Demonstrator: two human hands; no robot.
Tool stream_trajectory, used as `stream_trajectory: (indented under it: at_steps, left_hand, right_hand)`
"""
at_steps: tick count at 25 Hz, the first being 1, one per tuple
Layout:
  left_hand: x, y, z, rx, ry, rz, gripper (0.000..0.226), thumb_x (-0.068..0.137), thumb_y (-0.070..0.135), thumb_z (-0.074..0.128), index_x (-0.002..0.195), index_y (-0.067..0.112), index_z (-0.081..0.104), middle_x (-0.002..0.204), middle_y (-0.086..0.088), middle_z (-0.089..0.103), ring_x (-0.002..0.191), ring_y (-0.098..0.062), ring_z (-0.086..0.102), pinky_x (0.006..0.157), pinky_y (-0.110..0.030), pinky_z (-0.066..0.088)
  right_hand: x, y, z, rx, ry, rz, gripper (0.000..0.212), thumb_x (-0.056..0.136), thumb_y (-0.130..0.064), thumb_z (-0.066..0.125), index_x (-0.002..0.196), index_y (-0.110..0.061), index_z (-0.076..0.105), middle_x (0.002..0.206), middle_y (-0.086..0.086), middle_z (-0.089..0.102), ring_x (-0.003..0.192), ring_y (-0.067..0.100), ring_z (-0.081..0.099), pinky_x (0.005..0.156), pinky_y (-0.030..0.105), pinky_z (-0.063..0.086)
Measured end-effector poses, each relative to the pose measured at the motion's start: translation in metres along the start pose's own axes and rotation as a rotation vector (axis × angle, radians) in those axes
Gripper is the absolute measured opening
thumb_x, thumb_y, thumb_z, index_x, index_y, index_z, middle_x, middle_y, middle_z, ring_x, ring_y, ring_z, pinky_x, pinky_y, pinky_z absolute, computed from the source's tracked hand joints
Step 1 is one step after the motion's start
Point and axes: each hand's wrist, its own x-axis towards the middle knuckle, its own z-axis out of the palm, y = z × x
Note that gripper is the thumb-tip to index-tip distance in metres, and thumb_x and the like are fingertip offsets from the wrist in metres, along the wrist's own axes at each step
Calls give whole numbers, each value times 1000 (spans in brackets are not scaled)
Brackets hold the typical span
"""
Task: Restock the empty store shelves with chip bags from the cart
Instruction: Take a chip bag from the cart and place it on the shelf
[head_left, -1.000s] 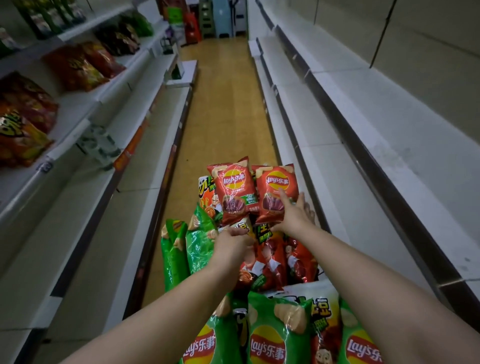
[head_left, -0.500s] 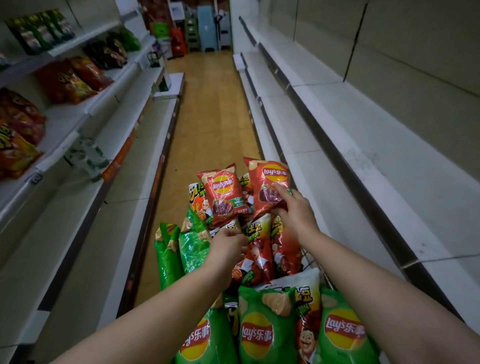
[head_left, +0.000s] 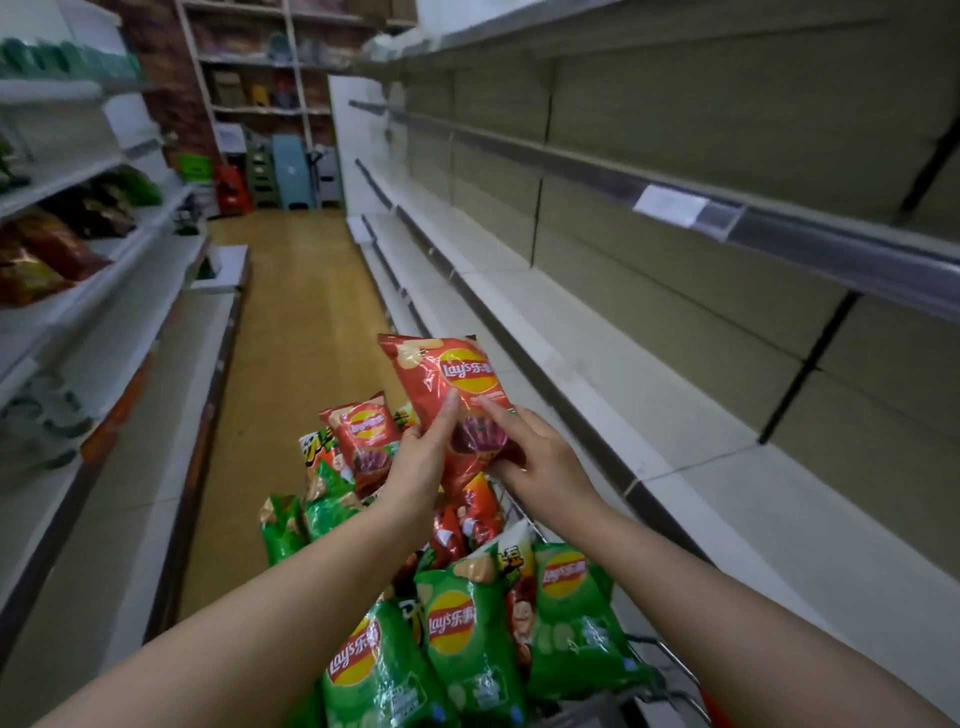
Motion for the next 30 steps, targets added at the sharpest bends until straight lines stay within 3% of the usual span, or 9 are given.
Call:
stream_trajectory:
  at_steps: [3,5,8,12,15,19,22,24,30]
  left_hand:
    - [-30,11,9,-24,-35,31,61,77,44,69,125,12,51,108,-10,70,94,-27,69,84,-40,55]
    - [-52,21,17,-34,-69,53,58,81,39,68,126,9,47,107,-12,69,91,-26,69,80,-39,55]
    - [-86,38,33,-65,-163,104,48,87,37,61,125,10,48,103,-10,69,83,-23,70,64,-31,53]
    - [-142,57,75,-81,-353,172,29,88,37,58,108,16,57,82,0,74,66,-15,71,54,-24,52]
    - [-182,67,115,-69,-520,194,32,85,39,59,108,17,58,83,0,75,71,-17,72,57,-27,53]
    - [-239,63,180,-26,-752,172,45,75,43,61,112,18,58,92,-3,75,80,-23,73,63,-33,55]
    - [-297,51,235,9,-938,102,35,84,38,59,109,15,58,90,-5,75,78,-24,73,59,-32,56]
    - [-342,36,272,35,-1056,41,31,87,37,58,107,13,59,87,-6,75,74,-24,73,54,-30,57]
    - [-476,-8,370,134,-1261,-73,33,89,38,57,102,9,63,86,-10,75,71,-27,73,64,-34,55]
  right_hand:
    - [-33,-36,-29,-19,-11,28,77,82,-13,64,143,-42,26,139,-1,43,123,17,45,99,39,45]
    - [-55,-64,-59,156,25,104,75,82,-3,59,137,-45,30,133,-4,46,116,9,50,90,24,50]
    - [-81,-103,-106,334,194,234,50,93,-9,51,139,-22,37,130,-7,48,95,-6,52,72,3,43]
    - [-116,-139,-159,416,307,356,51,95,-42,44,138,-16,35,125,0,58,86,2,64,70,16,53]
    - [-158,-165,-201,399,444,348,36,92,-40,51,122,-22,43,103,-7,65,83,7,68,69,20,56]
    - [-233,-189,-262,179,664,378,33,90,-42,53,117,-24,47,101,-7,66,86,11,68,77,32,57]
    - [-307,-205,-307,1,808,440,28,90,-44,51,109,-24,50,103,-3,67,87,14,68,81,39,56]
    - [-363,-216,-335,-56,887,512,27,90,-45,51,106,-23,51,102,0,67,86,16,68,81,41,56]
    - [-515,-243,-408,-198,1065,706,30,93,-44,47,105,-17,53,100,2,67,86,17,67,80,36,55]
